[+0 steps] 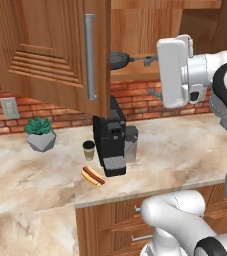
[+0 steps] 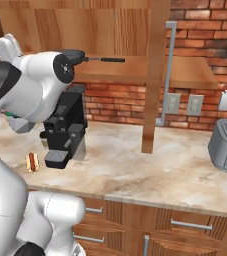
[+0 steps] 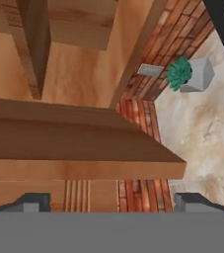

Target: Pick the pan from the cabinet and place it on the stove. Then turn on the stove burner for the pan.

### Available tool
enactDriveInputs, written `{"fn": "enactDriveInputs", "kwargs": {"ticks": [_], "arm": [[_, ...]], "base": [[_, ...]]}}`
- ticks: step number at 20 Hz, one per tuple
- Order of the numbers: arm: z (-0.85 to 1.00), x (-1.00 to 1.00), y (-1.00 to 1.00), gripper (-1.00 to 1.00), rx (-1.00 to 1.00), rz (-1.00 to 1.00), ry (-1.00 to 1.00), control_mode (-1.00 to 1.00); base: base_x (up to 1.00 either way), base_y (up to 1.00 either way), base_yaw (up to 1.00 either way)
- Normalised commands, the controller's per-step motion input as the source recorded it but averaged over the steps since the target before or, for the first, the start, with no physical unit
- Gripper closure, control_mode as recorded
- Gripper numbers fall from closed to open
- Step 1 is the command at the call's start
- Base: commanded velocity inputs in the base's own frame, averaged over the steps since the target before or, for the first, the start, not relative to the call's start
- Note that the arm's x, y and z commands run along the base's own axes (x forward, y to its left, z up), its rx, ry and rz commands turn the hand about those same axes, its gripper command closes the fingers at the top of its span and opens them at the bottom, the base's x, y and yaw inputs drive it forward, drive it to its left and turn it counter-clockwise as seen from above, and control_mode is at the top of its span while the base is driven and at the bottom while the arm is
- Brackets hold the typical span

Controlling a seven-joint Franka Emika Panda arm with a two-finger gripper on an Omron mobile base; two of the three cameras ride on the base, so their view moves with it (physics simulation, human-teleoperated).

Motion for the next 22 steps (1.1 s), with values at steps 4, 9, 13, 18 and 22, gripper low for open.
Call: {"fn": "enactDriveInputs", "kwargs": {"ticks": [4,9,13,18,22], "arm": [[-0.03,0.52,0.04,-1.00,0.00,0.02,0.11,-1.00],[-0.04,0.48,0.10,-1.00,0.00,0.03,0.12,-1.00],[-0.07,0.33,0.31,-1.00,0.01,0.07,0.10,-1.00],[-0.13,0.26,0.47,-1.00,0.01,0.07,0.09,-1.00],[-0.14,0.17,0.53,-1.00,0.00,0.08,0.07,-1.00]], "base": [[0.00,0.00,0.00],[0.00,0.00,0.00],[0.00,0.00,0.00],[0.00,0.00,0.00],[0.00,0.00,0.00]]}}
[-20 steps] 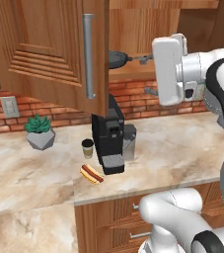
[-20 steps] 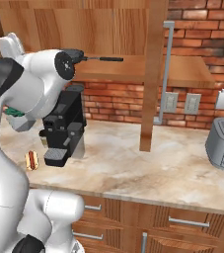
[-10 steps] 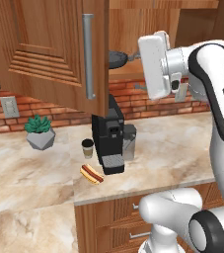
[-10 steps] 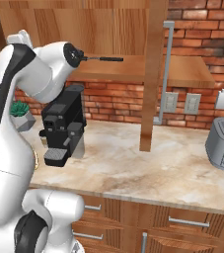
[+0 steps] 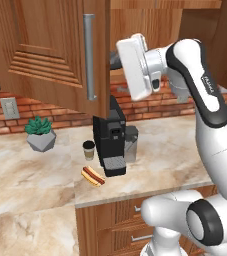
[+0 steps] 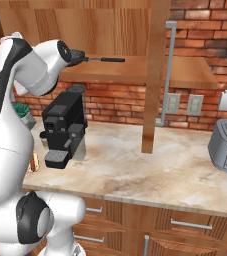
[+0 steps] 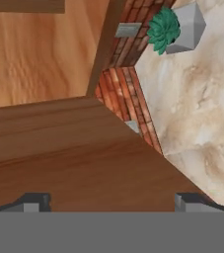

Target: Pick the pan from the cabinet and place it on the stove. Then turn on the stove burner for the pan.

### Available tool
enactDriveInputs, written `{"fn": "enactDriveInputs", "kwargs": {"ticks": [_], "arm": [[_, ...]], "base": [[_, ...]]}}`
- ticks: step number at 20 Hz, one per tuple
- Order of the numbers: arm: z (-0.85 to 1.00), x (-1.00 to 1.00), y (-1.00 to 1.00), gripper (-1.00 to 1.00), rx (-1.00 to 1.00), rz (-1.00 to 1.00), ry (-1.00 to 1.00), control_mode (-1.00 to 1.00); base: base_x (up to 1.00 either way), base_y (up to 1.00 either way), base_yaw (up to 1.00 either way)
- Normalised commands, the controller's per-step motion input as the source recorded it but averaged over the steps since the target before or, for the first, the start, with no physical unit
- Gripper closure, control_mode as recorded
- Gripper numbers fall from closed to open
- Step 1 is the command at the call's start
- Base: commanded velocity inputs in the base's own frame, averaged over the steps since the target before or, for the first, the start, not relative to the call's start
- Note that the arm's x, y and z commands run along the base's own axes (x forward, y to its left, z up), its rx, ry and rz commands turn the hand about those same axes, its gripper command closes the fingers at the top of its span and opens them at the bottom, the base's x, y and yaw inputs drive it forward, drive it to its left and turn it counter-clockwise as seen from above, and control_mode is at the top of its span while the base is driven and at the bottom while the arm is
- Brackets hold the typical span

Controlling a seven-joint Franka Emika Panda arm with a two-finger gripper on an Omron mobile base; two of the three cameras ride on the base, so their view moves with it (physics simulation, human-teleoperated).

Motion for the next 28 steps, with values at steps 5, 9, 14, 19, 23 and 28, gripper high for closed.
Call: {"fn": "enactDriveInputs", "kwargs": {"ticks": [5,9,14,19,23,28], "arm": [[-0.18,0.15,0.54,-1.00,0.00,0.07,0.06,-1.00],[-0.15,0.03,0.60,-1.00,0.00,0.08,0.06,-1.00],[-0.08,-0.08,0.68,-1.00,0.00,0.11,0.04,-1.00],[-0.02,-0.31,0.75,-1.00,0.00,0.14,0.01,-1.00],[-0.03,-0.34,0.77,-1.00,0.00,0.15,0.00,-1.00],[-0.06,-0.29,0.77,-1.00,0.00,0.14,0.00,-1.00]], "base": [[0.00,0.00,0.00],[0.00,0.00,0.00],[0.00,0.00,0.00],[0.00,0.00,0.00],[0.00,0.00,0.00],[0.00,0.00,0.00]]}}
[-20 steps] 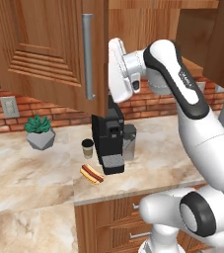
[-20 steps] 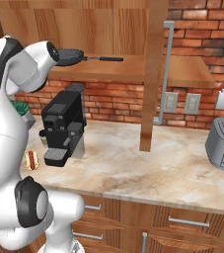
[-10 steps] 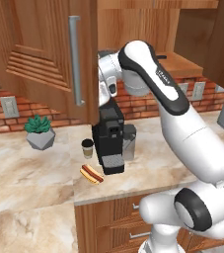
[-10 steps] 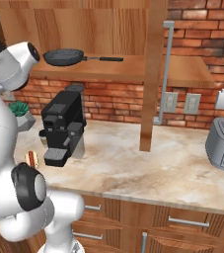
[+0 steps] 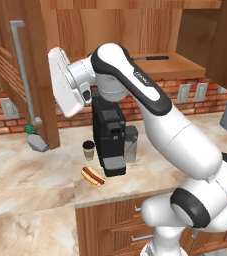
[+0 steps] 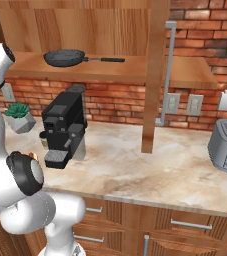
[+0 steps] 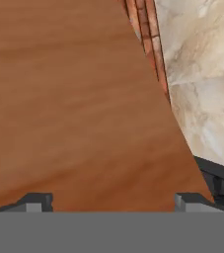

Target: Pick the pan from the cabinet and place it on the stove. Then turn on the stove burner for the pan.

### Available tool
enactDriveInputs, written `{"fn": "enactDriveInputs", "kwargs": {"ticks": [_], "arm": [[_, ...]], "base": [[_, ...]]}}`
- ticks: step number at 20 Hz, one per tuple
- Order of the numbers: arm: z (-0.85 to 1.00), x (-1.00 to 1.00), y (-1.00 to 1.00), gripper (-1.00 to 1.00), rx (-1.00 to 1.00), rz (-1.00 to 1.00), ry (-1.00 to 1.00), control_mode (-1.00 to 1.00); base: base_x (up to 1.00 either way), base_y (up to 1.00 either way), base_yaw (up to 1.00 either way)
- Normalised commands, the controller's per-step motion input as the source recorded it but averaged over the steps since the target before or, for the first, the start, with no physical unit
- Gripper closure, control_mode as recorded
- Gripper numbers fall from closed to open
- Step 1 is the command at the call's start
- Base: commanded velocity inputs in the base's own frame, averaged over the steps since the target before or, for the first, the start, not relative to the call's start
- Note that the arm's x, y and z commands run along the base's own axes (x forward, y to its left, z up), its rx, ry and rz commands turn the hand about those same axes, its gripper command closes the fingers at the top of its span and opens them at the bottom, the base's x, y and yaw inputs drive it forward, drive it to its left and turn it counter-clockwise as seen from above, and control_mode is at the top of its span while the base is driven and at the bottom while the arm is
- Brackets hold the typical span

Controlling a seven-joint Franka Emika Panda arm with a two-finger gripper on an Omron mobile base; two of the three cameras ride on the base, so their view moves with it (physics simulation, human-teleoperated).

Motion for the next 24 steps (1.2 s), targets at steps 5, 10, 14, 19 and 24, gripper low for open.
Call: {"fn": "enactDriveInputs", "kwargs": {"ticks": [5,10,14,19,24], "arm": [[-0.04,-0.27,0.70,-1.00,0.00,0.10,0.00,-1.00],[-0.03,-0.27,0.57,-1.00,-0.03,0.04,0.00,-1.00],[-0.12,-0.13,0.40,-1.00,-0.06,0.00,0.00,-1.00],[-0.10,-0.17,0.01,-1.00,-0.02,0.00,-0.01,-1.00],[-0.01,-0.19,0.00,-1.00,0.00,0.00,-0.08,-1.00]], "base": [[0.00,0.00,0.00],[0.00,0.00,0.00],[0.00,0.00,0.00],[0.00,0.00,0.00],[0.00,0.00,0.00]]}}
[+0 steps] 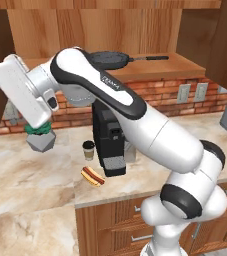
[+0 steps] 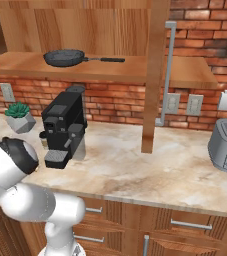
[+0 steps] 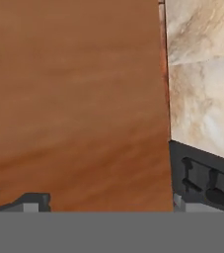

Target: Pick the pan from the cabinet and place it on the stove. Then turn on the stove burner for the pan.

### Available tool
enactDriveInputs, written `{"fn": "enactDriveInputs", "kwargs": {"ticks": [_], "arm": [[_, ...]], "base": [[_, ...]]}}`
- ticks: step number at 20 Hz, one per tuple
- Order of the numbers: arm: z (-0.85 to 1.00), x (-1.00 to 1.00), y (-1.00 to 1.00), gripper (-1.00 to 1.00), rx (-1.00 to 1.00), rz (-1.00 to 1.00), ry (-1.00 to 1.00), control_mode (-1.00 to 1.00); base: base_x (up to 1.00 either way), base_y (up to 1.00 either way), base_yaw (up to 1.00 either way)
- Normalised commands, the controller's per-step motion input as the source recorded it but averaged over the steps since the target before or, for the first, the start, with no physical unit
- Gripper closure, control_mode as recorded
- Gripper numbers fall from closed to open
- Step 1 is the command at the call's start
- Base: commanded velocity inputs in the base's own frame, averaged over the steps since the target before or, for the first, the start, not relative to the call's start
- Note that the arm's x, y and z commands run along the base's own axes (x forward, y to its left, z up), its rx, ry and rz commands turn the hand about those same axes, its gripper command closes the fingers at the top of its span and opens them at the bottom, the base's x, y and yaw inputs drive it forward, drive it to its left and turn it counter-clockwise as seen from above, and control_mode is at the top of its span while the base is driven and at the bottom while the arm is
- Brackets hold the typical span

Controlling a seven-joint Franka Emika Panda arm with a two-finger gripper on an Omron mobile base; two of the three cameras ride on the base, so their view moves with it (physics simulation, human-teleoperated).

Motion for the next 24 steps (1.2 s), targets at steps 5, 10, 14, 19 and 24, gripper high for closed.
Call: {"fn": "enactDriveInputs", "kwargs": {"ticks": [5,10,14,19,24], "arm": [[0.00,-0.34,-0.24,-1.00,0.00,0.00,-0.15,-1.00],[0.00,-0.29,-0.47,-1.00,0.00,0.00,-0.18,-1.00],[0.00,-0.18,-0.55,-1.00,0.00,0.00,-0.21,-1.00],[0.00,-0.08,-0.58,-1.00,0.00,0.00,-0.27,-1.00],[0.00,-0.01,-0.53,-1.00,0.00,0.00,-0.30,-1.00]], "base": [[0.00,0.00,0.00],[0.00,0.00,0.00],[0.00,0.00,0.00],[0.00,0.00,0.00],[0.00,0.00,0.00]]}}
